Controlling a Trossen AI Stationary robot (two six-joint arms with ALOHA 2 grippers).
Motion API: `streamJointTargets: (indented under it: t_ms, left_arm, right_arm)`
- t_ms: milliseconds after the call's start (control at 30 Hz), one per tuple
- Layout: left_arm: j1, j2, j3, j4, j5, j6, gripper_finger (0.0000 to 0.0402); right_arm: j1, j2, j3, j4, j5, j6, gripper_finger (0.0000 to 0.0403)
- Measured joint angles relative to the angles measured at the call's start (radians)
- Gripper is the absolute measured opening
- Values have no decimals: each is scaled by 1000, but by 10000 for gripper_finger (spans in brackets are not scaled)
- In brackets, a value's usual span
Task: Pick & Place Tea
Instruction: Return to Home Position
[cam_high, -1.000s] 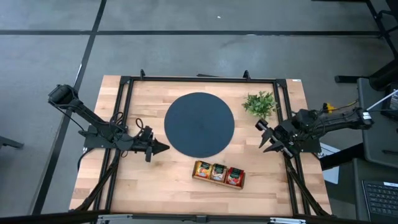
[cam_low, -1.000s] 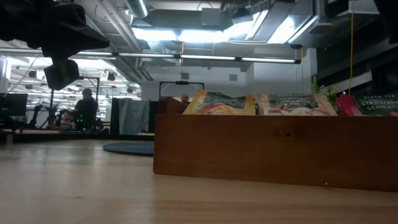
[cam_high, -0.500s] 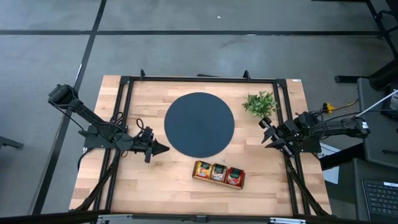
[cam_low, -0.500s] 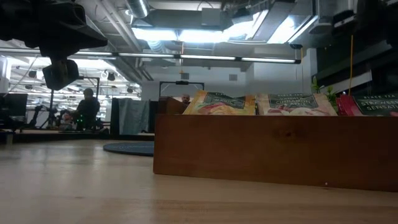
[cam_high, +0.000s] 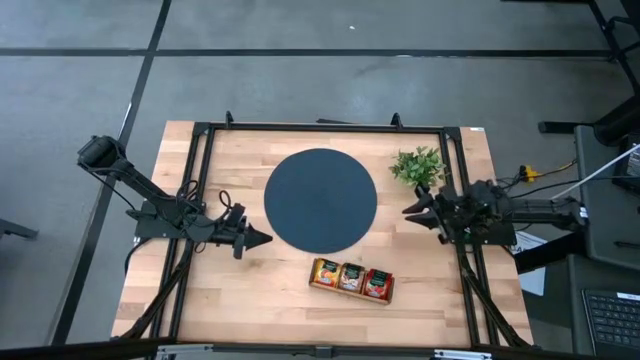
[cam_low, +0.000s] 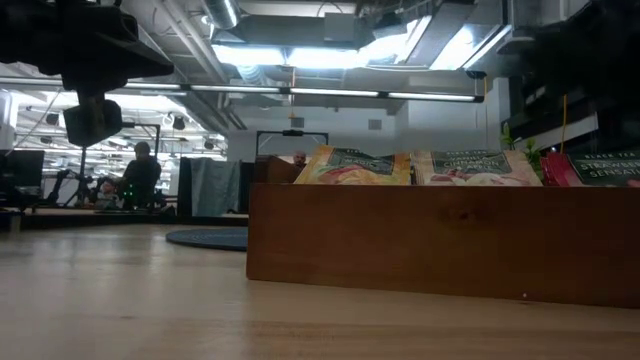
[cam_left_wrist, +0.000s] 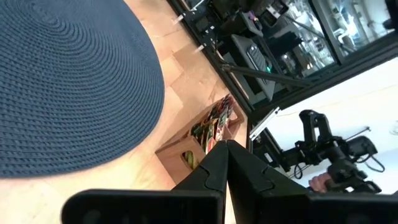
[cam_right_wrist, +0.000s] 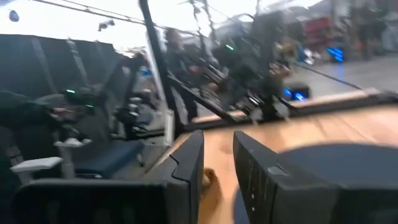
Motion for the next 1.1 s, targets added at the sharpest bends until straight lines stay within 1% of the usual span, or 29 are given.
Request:
streamJointTargets:
  t_ms: [233, 333, 400, 467, 567, 667, 733, 800, 1000, 1100]
  left_arm:
    - [0, 0, 0, 0, -63, -28, 4]
    - [0, 0, 0, 1, -65, -29, 4]
    - [0, -1, -1, 11, -67, -3, 4]
    - [-3, -9, -1, 61, -76, 77, 4]
    - [-17, -60, -1, 135, -118, 255, 4]
    - [-37, -149, -1, 106, -151, 377, 4]
    - [-45, -221, -1, 51, -146, 430, 4]
    - [-45, -307, -1, -9, -111, 477, 4]
    - [-41, -586, -1, -119, 66, 650, 4]
    - [-19, -685, -1, -181, 148, 678, 4]
  right_arm:
    - [0, -61, 1, -266, 102, 28, 90]
    - [0, -63, 14, -303, 136, 3, 90]
    - [-1, -65, 19, -320, 148, -12, 90]
    - [-1, -64, 20, -324, 147, -24, 90]
    - [-1, -64, 20, -324, 147, -24, 90]
    - [-1, -64, 21, -324, 147, -28, 90]
    - [0, -64, 21, -324, 147, -26, 90]
    - [0, -64, 21, -324, 147, -28, 90]
    - [0, -64, 21, -324, 146, -29, 90]
    - [0, -64, 21, -324, 145, -27, 90]
